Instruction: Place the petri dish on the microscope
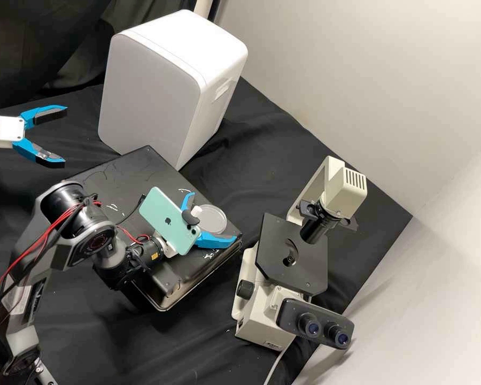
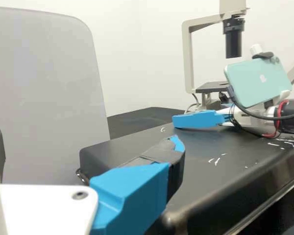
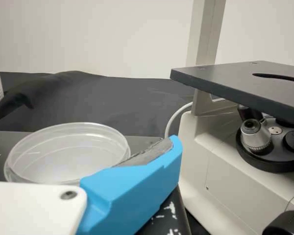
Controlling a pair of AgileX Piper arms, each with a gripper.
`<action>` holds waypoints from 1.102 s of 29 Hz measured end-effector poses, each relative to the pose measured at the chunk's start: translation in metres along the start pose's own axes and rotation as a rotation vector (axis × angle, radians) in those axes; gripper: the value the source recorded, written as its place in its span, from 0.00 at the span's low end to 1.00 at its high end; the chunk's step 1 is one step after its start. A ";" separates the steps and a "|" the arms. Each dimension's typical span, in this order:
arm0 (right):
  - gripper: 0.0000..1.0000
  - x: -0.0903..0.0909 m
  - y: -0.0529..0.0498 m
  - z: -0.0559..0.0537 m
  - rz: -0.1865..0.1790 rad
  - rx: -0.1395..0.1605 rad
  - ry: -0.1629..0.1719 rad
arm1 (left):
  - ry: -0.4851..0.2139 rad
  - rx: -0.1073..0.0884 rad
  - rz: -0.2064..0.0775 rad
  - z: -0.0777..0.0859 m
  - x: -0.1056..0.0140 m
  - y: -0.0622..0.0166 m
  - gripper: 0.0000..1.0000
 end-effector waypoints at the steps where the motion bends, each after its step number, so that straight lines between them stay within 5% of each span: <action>1: 1.00 0.000 0.000 0.000 0.001 -0.001 0.000 | 0.000 0.000 0.000 0.000 0.000 0.0000 1.00; 28: 1.00 0.011 -0.004 0.004 0.011 -0.012 -0.018 | -0.002 -0.001 0.000 0.001 0.000 -0.0001 1.00; 29: 0.00 0.011 -0.004 0.003 0.011 -0.012 -0.017 | -0.003 -0.001 0.000 0.001 0.000 -0.0001 1.00; 32: 0.00 0.011 -0.005 0.003 0.013 -0.010 -0.018 | -0.003 -0.001 0.000 0.001 0.000 -0.0001 1.00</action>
